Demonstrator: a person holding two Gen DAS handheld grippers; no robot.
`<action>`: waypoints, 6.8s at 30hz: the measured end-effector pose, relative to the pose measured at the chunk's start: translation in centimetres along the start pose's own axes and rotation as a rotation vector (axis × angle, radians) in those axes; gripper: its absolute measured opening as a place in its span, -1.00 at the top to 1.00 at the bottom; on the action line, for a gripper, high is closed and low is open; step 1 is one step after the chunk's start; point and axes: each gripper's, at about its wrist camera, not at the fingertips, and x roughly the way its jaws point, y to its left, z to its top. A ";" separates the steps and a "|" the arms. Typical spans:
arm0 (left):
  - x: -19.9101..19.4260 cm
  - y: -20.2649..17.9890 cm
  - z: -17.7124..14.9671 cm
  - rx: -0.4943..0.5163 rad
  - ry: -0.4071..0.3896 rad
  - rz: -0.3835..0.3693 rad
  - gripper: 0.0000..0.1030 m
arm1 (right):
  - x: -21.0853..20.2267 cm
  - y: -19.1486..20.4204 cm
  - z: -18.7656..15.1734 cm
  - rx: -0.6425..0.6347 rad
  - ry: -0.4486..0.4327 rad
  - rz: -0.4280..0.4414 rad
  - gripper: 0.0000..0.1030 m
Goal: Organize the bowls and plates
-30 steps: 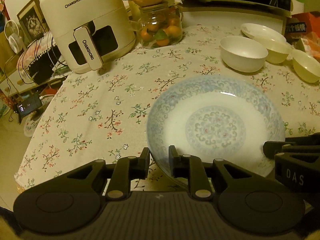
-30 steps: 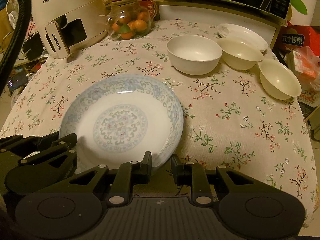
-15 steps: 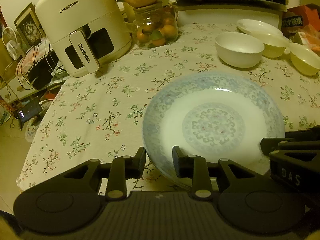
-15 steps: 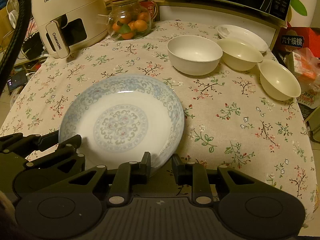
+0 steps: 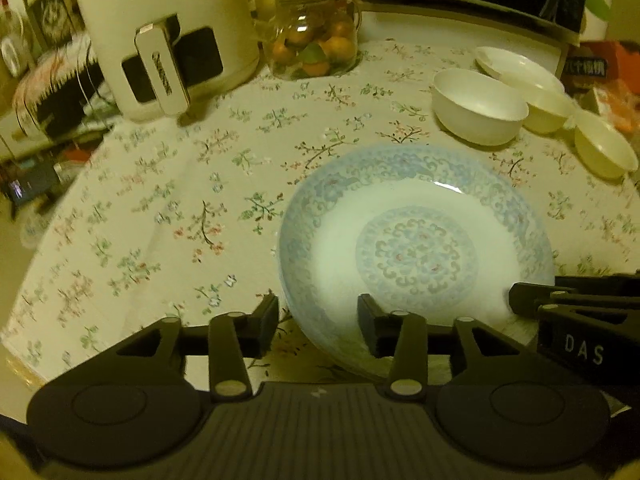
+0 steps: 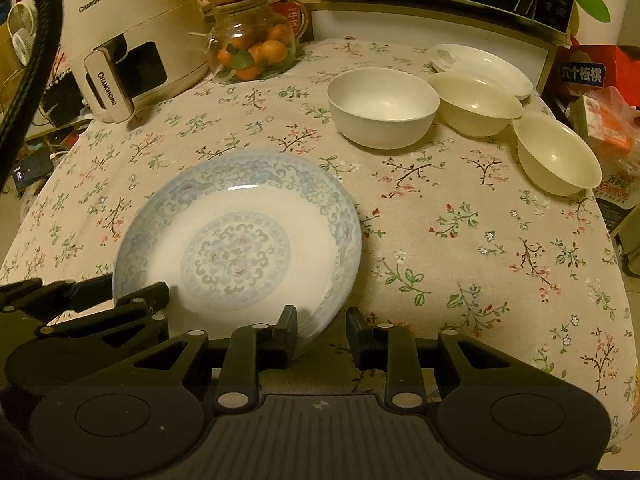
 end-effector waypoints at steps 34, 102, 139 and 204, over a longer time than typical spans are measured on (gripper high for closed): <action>-0.4 -2.5 12.3 -0.118 -0.090 -0.173 -0.02 | -3.8 -12.1 12.4 0.150 -0.139 0.074 0.19; 6.7 -14.0 24.6 -0.299 -0.062 -0.479 0.86 | 3.7 -26.3 20.1 0.663 -0.155 0.128 0.73; -3.4 5.4 2.7 -0.495 -0.009 -0.272 0.85 | -4.2 -3.3 2.9 0.124 0.008 0.240 0.63; -2.3 2.3 -0.4 -0.249 -0.011 -0.018 0.77 | -1.2 0.0 1.3 0.064 0.123 0.093 0.61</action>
